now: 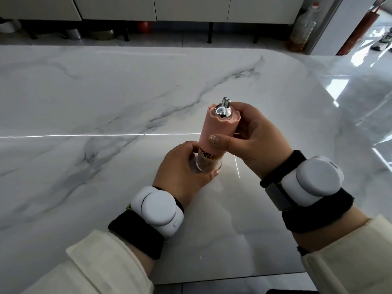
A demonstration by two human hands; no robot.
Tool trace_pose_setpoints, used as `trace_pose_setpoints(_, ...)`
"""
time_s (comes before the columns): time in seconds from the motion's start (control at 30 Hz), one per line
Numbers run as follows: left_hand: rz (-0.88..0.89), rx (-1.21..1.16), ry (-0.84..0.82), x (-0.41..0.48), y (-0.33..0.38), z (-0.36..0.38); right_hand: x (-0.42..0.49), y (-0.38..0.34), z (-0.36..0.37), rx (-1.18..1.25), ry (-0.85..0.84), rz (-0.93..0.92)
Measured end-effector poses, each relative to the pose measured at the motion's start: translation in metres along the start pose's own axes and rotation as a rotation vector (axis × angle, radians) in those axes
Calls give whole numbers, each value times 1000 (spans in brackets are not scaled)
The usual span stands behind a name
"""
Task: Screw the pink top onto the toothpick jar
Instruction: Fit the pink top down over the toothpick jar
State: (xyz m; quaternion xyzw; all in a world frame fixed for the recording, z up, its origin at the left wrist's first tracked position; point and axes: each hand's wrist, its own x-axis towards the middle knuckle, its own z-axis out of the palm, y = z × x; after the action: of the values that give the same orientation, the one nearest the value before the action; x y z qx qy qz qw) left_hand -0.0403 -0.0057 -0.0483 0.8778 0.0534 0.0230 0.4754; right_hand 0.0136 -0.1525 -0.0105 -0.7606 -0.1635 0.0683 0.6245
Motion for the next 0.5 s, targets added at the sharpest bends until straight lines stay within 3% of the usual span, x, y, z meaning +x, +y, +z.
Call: trace_pose_setpoints(0.5,20,-16,7,1,0,1,-4,-3,-3,-73,-36,-17)
